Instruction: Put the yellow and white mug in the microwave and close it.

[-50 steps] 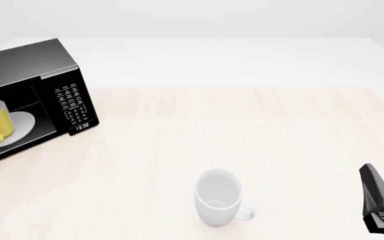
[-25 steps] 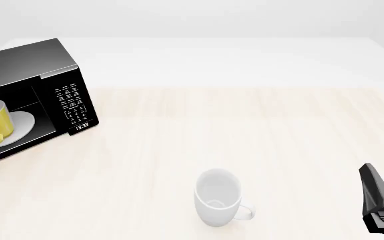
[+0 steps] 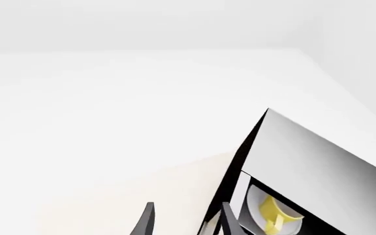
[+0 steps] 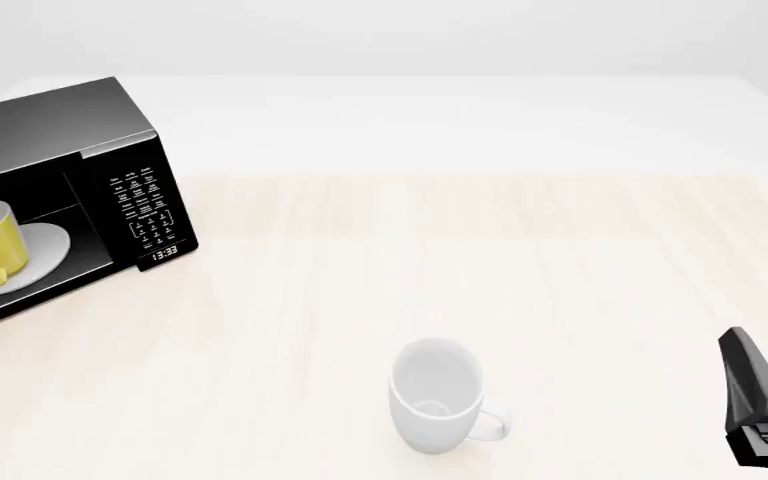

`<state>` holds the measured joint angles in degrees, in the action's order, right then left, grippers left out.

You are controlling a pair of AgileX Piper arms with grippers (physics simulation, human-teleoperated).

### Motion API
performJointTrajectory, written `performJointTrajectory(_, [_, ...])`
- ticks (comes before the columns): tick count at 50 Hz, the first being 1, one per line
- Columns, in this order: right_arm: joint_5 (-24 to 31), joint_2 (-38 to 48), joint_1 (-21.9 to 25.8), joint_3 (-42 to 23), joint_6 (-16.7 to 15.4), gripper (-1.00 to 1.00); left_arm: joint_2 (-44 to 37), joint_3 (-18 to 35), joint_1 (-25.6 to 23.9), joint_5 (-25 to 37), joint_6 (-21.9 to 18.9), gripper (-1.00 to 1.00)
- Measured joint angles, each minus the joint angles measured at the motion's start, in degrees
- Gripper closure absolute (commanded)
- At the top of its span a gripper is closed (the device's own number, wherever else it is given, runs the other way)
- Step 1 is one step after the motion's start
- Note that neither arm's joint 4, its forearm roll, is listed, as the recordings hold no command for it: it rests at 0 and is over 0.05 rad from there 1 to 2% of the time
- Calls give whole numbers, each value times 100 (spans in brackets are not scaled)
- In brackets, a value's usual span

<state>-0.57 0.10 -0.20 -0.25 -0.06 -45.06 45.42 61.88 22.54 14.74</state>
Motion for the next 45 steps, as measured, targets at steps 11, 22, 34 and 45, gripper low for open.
performJointTrajectory(11, [0, 0, 0, 0, 0, -100, -287, -44, 247, -94, 34, -100])
performJointTrajectory(22, [0, 0, 0, 0, 0, -100, -603, -115, 515, -218, -13, -100])
performJointTrajectory(34, [0, 0, 0, 0, 0, -100, -914, -200, 740, -354, -82, -100])
performJointTrajectory(45, [0, 0, 0, 0, 0, -100, -1167, -295, 904, -484, -172, -100])
